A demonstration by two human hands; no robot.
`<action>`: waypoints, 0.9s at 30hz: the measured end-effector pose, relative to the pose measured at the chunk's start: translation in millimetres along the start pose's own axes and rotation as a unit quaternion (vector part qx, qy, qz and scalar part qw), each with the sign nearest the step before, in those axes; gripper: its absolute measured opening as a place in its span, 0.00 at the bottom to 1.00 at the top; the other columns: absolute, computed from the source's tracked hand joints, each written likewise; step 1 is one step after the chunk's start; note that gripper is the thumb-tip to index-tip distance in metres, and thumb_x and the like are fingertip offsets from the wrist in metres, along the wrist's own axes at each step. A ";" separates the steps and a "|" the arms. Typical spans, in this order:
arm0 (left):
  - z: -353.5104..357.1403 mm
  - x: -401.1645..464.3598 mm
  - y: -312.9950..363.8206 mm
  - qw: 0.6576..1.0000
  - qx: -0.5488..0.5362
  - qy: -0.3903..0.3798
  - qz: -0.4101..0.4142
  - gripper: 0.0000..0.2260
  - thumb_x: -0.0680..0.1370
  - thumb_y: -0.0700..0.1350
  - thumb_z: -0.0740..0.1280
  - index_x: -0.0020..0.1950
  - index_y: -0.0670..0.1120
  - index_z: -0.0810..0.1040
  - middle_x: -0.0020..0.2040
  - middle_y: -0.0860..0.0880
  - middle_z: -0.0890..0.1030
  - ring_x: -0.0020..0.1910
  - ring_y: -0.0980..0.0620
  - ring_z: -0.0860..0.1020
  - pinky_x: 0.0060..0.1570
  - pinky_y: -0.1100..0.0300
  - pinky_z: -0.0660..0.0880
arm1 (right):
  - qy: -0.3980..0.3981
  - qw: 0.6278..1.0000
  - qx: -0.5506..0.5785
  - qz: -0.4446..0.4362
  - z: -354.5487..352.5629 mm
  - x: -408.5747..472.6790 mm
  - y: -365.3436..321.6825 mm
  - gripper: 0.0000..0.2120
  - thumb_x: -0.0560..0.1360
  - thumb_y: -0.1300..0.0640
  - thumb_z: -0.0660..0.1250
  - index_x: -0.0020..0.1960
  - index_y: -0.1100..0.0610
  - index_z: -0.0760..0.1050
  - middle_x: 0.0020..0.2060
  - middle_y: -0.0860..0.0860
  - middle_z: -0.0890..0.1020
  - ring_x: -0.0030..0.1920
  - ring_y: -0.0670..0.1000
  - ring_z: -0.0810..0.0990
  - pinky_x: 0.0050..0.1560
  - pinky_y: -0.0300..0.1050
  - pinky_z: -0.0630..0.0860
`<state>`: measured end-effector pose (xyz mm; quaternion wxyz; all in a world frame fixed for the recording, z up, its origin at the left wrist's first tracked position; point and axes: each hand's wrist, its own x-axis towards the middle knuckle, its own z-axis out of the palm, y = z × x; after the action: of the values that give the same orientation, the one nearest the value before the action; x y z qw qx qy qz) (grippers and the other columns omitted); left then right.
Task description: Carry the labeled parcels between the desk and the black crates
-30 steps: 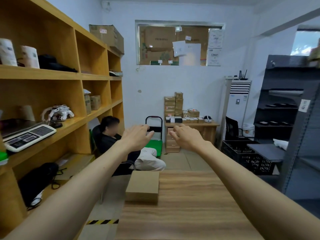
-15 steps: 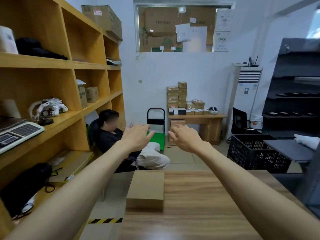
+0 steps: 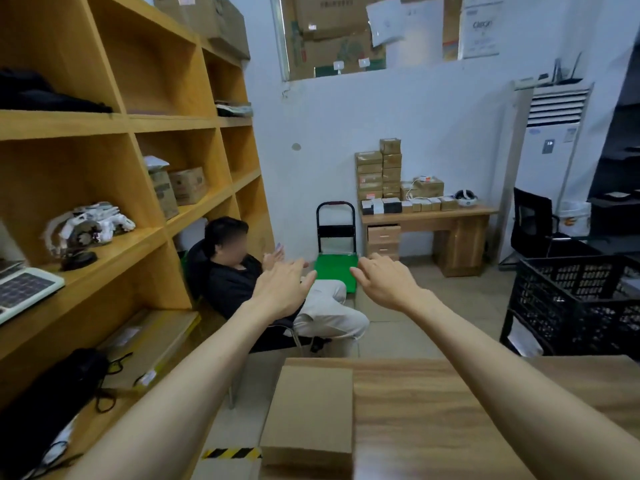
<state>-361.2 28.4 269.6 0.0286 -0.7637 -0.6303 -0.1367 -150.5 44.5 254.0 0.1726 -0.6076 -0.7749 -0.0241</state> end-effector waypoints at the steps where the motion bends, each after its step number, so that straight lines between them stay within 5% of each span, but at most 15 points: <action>1: 14.2 4.3 -5.6 1.000 -0.010 -0.006 -0.010 0.21 0.85 0.56 0.53 0.73 0.50 0.71 0.71 0.47 0.75 0.67 0.43 0.73 0.56 0.48 0.71 | -0.011 1.000 0.012 0.006 14.8 7.7 4.8 0.19 0.84 0.46 0.51 0.56 0.58 0.74 0.56 0.58 0.77 0.56 0.61 0.77 0.53 0.55 0.72; 13: 191.9 19.5 -91.5 0.983 -0.017 -0.152 -0.099 0.23 0.86 0.57 0.53 0.78 0.49 0.66 0.75 0.48 0.70 0.71 0.43 0.69 0.64 0.47 0.71 | -0.182 0.975 0.103 0.076 223.7 22.0 22.2 0.23 0.83 0.44 0.54 0.67 0.60 0.70 0.63 0.61 0.77 0.64 0.62 0.75 0.59 0.57 0.73; 18: 283.9 2.2 -127.8 0.970 -0.026 -0.210 -0.116 0.24 0.85 0.59 0.55 0.79 0.51 0.64 0.77 0.48 0.68 0.72 0.43 0.68 0.66 0.47 0.70 | -0.210 0.956 0.151 0.139 321.4 -2.3 28.7 0.25 0.80 0.40 0.58 0.62 0.61 0.71 0.60 0.60 0.76 0.61 0.64 0.74 0.60 0.60 0.72; 22: 343.8 -23.9 -154.7 0.957 -0.033 -0.247 -0.148 0.24 0.85 0.58 0.57 0.80 0.51 0.63 0.78 0.47 0.66 0.74 0.43 0.66 0.69 0.48 0.67 | -0.231 0.936 0.170 0.203 392.0 -40.1 31.0 0.29 0.79 0.39 0.62 0.69 0.60 0.68 0.63 0.60 0.75 0.64 0.62 0.73 0.61 0.57 0.72; 27: 398.4 -57.7 -172.6 0.929 -0.070 -0.284 -0.225 0.29 0.84 0.60 0.56 0.82 0.54 0.53 0.80 0.45 0.60 0.75 0.40 0.65 0.67 0.43 0.68 | -0.256 0.887 0.263 0.280 453.5 -86.4 35.3 0.27 0.78 0.35 0.60 0.59 0.60 0.73 0.60 0.57 0.75 0.63 0.59 0.73 0.60 0.53 0.72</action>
<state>-469.7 94.5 -149.6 -0.2369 -0.6091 -0.7558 0.0393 -207.6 85.0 -203.7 0.1208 -0.7168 -0.5676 0.3866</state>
